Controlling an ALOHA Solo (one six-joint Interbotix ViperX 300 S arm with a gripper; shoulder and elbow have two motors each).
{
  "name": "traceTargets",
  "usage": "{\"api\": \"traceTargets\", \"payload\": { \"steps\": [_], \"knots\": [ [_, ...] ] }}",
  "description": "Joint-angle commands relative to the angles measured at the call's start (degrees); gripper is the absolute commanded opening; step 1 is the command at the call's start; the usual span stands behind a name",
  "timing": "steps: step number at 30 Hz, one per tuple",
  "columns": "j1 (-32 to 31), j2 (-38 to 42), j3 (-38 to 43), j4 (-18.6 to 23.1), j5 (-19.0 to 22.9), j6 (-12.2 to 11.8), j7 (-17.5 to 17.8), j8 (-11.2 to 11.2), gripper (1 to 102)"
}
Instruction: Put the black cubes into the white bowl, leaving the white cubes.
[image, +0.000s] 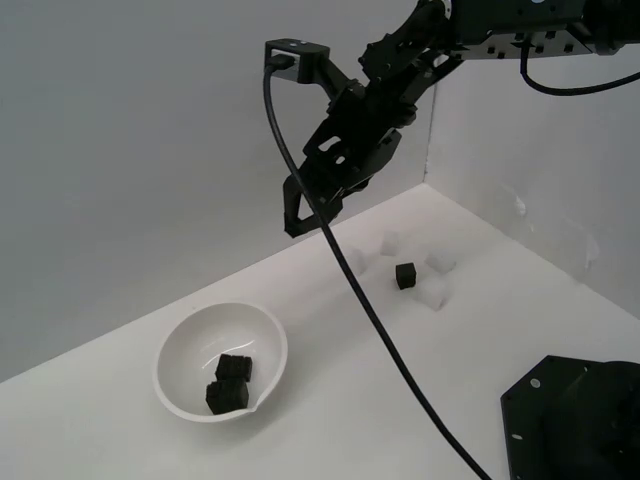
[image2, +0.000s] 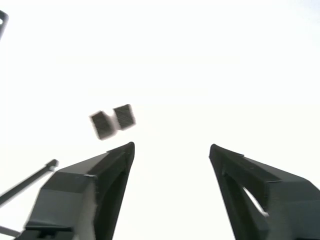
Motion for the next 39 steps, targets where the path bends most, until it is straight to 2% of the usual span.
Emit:
{"api": "traceTargets", "payload": {
  "steps": [1,8,14,26,32,39],
  "knots": [
    [3.52,2.02,2.55,1.32,0.79,-0.53,0.53,0.70,70],
    [14.15,1.76,2.11,8.00,7.47,-0.26,0.62,4.22,68],
    [18.72,0.09,0.44,11.60,11.16,-0.18,0.62,7.03,68],
    [20.39,-5.01,-4.57,12.22,11.69,-0.26,-0.79,10.46,69],
    [21.01,-6.42,-6.06,12.13,11.60,1.67,-1.41,10.55,69],
    [21.36,-7.21,-6.86,12.13,11.51,2.37,-1.76,10.55,70]
  ]
}}
